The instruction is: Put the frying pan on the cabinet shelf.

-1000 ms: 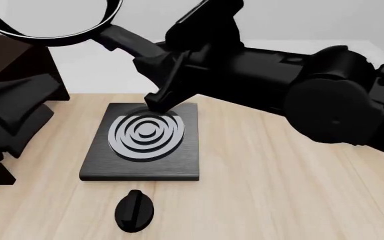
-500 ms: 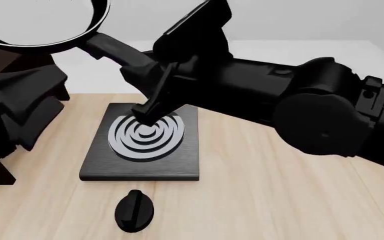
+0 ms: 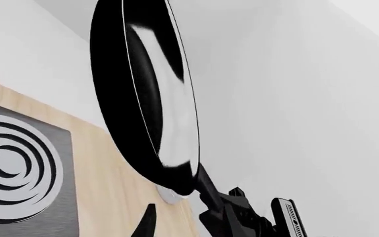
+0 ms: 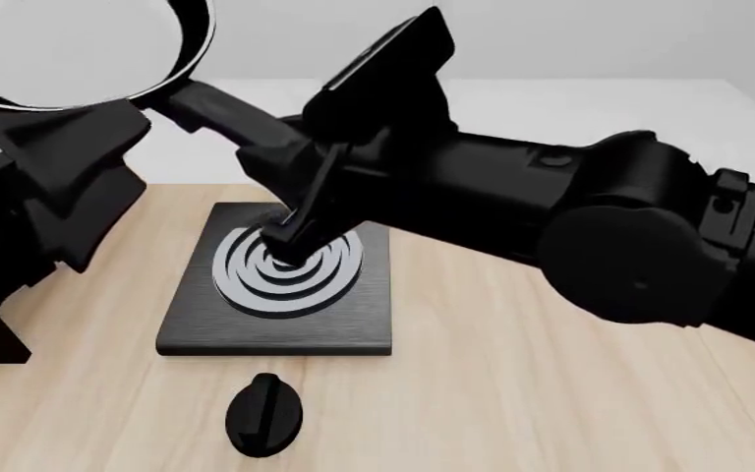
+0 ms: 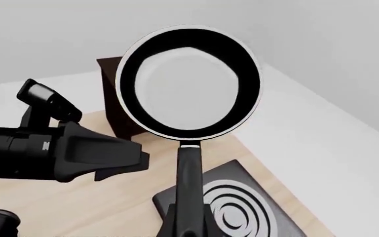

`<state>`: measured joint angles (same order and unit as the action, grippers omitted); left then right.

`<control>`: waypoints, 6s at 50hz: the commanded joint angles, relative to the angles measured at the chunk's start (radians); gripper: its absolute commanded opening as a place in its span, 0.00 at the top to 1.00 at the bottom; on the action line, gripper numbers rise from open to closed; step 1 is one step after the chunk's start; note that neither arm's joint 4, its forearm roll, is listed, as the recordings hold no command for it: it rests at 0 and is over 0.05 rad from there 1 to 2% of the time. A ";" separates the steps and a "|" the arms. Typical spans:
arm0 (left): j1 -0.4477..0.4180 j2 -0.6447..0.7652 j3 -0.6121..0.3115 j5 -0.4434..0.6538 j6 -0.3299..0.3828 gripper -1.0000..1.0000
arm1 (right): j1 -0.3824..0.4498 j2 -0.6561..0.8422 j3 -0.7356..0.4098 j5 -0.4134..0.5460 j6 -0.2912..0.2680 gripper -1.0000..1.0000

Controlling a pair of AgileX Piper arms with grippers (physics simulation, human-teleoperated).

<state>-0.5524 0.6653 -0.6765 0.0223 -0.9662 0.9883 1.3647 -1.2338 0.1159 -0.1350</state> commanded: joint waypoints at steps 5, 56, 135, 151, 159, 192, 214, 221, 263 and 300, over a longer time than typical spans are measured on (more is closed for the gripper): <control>-0.020 0.043 -0.008 -0.036 -0.009 0.00 | 0.003 -0.017 -0.008 -0.020 0.010 1.00; -0.034 0.226 -0.059 -0.141 0.005 0.00 | 0.015 -0.044 0.086 -0.073 0.006 1.00; -0.006 0.258 -0.037 -0.199 -0.020 1.00 | -0.009 -0.081 0.112 -0.068 0.007 0.00; 0.041 0.221 -0.062 -0.163 0.048 1.00 | -0.047 -0.150 0.158 -0.100 0.044 0.00; 0.085 0.205 -0.033 -0.171 0.037 1.00 | -0.074 -0.202 0.206 -0.149 0.020 0.00; 0.264 0.163 0.041 -0.221 -0.062 1.00 | -0.418 -0.588 0.446 -0.091 0.068 0.00; 0.400 0.334 -0.030 -0.321 -0.149 1.00 | -0.567 -0.793 0.680 -0.050 0.091 0.00; 0.452 0.443 -0.101 -0.336 -0.148 1.00 | -0.560 -0.779 0.679 -0.057 0.095 0.00; 0.679 0.759 -0.320 -0.407 -0.184 1.00 | -0.548 -0.746 0.704 -0.046 0.158 0.00; 0.776 0.895 -0.411 -0.401 -0.146 1.00 | -0.553 -0.715 0.698 -0.035 0.191 0.00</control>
<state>0.2082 1.5424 -1.0597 -0.3626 -1.1302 0.4371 0.6411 -0.5340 0.0773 0.0513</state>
